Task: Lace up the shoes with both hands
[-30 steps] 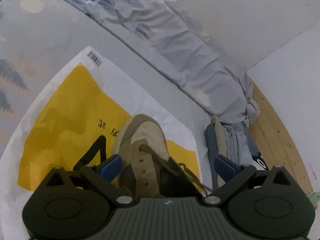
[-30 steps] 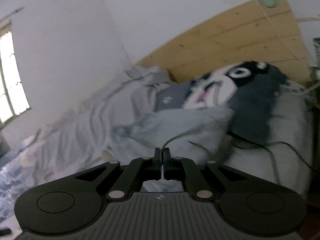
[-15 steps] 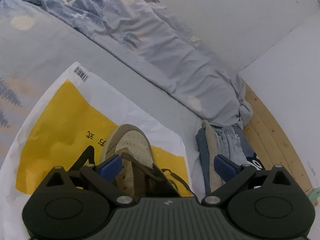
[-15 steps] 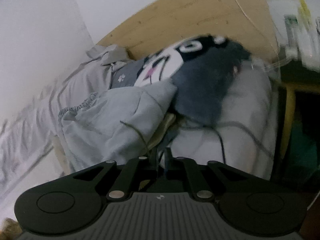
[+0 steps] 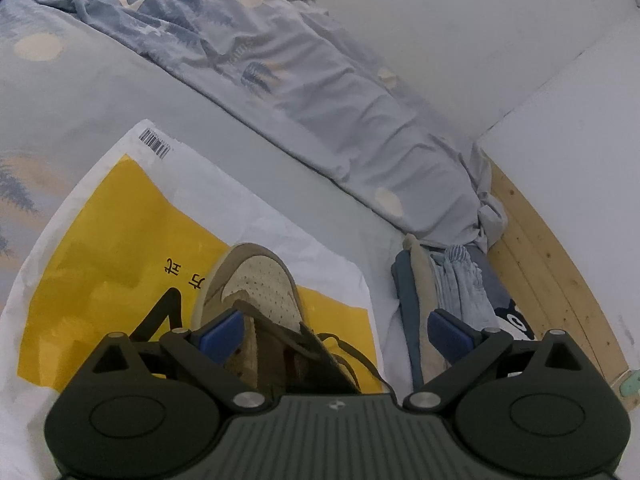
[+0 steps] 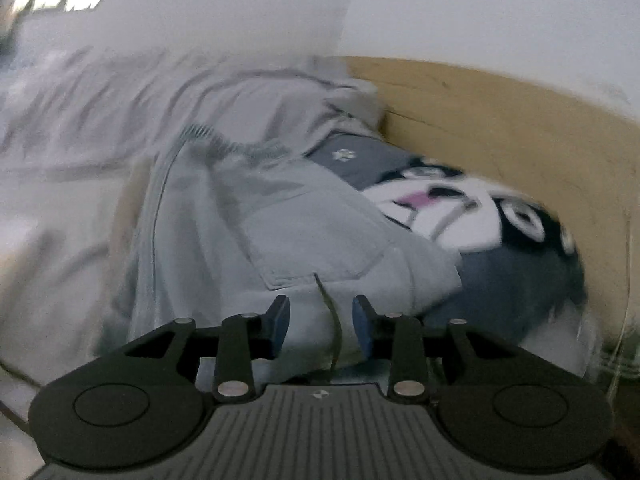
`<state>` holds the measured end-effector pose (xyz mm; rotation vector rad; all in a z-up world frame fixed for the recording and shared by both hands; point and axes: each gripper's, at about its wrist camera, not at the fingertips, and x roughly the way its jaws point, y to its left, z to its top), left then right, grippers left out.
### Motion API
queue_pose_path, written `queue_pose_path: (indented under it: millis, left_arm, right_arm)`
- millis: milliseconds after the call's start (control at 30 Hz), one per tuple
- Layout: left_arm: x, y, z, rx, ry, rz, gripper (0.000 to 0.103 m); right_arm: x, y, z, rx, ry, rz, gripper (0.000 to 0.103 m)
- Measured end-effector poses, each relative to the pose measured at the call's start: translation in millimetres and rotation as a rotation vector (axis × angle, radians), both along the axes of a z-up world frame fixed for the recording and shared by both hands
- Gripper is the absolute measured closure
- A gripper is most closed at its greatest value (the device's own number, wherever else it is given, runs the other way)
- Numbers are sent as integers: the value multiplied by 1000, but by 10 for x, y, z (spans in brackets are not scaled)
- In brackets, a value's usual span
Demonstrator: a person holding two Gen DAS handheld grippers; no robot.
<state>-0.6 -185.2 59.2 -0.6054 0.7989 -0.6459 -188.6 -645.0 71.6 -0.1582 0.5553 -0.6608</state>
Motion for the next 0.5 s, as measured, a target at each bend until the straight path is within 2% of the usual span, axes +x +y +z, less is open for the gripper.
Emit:
queue_pose_path:
  millis: [100, 200, 233, 300, 333, 367, 433, 500]
  left_arm:
    - [1, -3, -1, -2, 0, -4, 3]
    - [4, -7, -4, -6, 1, -9, 3]
    - [6, -13, -5, -3, -1, -15, 3]
    - [6, -29, -5, 6, -7, -26, 3]
    - [5, -39, -4, 11, -10, -31, 3]
    - [0, -46, 1, 16, -15, -32, 3]
    - [-7, -48, 8, 7, -19, -34, 3]
    - [-16, -46, 27, -8, -26, -38, 3]
  right_arm:
    - [133, -35, -78, -60, 51, 0, 68]
    - [201, -139, -140, -33, 80, -9, 69]
    - [211, -185, -163, -13, 82, -10, 71]
    - [217, -286, -195, 55, 76, -6, 91]
    - [207, -341, -206, 86, 63, -9, 94]
    - [194, -385, -211, 113, 49, -14, 102]
    - [139, -413, -188, 140, 11, -32, 102]
    - [60, -329, -107, 120, -27, -30, 102]
